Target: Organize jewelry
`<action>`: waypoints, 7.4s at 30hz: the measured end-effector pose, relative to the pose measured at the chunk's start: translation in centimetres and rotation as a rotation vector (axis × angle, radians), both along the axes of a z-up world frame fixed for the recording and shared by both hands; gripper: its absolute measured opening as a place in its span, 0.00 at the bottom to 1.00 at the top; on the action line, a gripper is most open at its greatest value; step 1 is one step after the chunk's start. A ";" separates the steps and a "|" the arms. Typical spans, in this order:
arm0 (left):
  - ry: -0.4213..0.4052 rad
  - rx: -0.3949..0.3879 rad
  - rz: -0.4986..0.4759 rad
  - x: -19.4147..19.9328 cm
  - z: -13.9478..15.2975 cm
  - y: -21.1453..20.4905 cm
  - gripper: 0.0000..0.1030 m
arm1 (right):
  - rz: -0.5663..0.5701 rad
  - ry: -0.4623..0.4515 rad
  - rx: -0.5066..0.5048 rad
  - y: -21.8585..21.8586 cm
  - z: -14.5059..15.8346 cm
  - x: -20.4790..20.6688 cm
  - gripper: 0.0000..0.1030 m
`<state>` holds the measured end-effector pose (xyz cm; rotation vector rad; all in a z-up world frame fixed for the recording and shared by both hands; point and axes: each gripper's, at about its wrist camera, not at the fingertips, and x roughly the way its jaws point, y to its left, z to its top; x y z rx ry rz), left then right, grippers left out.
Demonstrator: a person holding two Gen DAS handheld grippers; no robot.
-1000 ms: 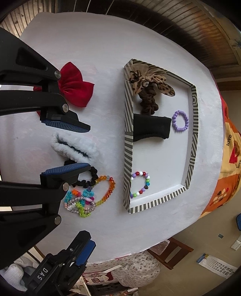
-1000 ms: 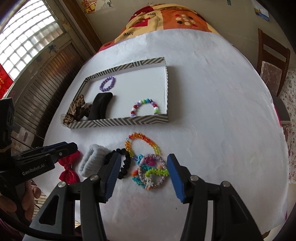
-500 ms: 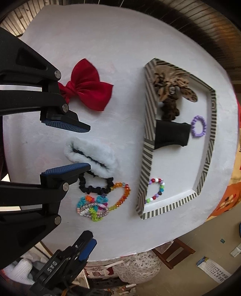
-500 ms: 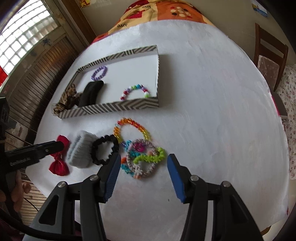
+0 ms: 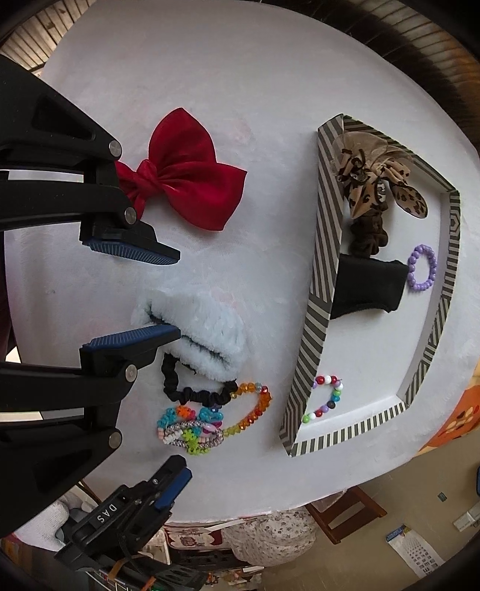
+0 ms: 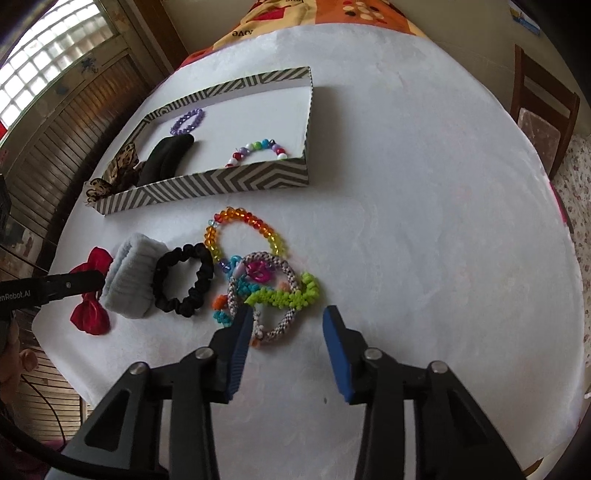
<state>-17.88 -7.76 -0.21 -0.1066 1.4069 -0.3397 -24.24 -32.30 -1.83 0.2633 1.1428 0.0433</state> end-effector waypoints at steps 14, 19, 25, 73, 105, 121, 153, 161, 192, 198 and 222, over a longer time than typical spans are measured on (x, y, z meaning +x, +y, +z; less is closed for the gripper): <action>0.019 0.008 -0.030 0.6 -0.6 -0.8 0.25 | -0.035 0.047 0.067 -2.4 -1.3 0.7 0.35; 0.019 0.015 -0.048 0.8 -0.6 -1.1 0.25 | -0.070 0.044 0.140 -2.4 -2.1 0.5 0.35; 0.034 0.022 -0.060 0.8 -1.2 -1.6 0.25 | -0.083 0.040 0.163 -2.2 -2.8 1.5 0.17; 0.004 0.019 -0.089 0.8 -1.2 -2.4 0.12 | 0.024 -0.190 0.324 -1.7 8.2 0.7 0.11; -0.219 0.066 0.051 15.4 6.1 2.4 0.00 | 0.041 -0.243 0.273 -1.4 11.0 14.0 0.11; -0.130 0.164 0.088 23.0 -0.1 3.4 0.00 | 0.022 -0.098 0.258 -0.2 4.9 23.3 0.11; -0.112 0.149 0.133 24.7 -1.3 3.9 0.15 | -0.072 -0.018 0.199 -1.2 -2.1 31.5 0.21; -0.130 0.138 0.140 23.7 -0.5 4.0 0.25 | -0.065 -0.038 0.211 -1.5 -0.5 29.5 0.37; -0.275 0.167 0.056 11.6 5.4 1.5 0.26 | -0.059 -0.116 0.088 1.3 6.0 13.3 0.52; -0.282 0.171 0.041 8.8 5.6 1.0 0.26 | -0.065 -0.113 0.074 1.3 6.1 10.5 0.52; -0.255 0.186 0.025 -1.3 5.7 0.4 0.26 | -0.039 -0.108 0.019 0.1 6.5 0.9 0.56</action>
